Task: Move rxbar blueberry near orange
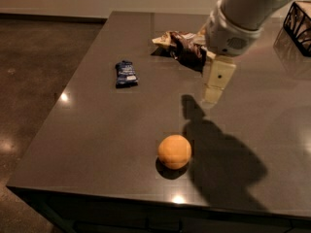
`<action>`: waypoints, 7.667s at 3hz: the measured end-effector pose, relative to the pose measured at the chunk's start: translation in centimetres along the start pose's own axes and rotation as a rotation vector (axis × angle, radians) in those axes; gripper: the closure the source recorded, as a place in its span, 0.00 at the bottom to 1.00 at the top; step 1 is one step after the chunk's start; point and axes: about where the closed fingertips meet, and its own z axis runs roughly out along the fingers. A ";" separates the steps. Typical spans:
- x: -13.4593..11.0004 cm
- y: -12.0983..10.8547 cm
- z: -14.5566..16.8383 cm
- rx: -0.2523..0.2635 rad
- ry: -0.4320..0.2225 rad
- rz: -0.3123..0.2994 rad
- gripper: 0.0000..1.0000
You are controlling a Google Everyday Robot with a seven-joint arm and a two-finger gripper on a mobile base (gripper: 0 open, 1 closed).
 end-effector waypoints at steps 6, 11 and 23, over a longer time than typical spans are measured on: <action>-16.7 -8.2 16.2 -0.201 -0.078 -1.082 0.00; -15.1 -10.9 18.3 -0.162 0.135 -1.340 0.41; 2.1 6.9 7.2 -0.299 -0.015 -1.107 0.60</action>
Offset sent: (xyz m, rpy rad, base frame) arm 0.0960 0.1333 -0.0327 -0.0404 -0.0606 0.5319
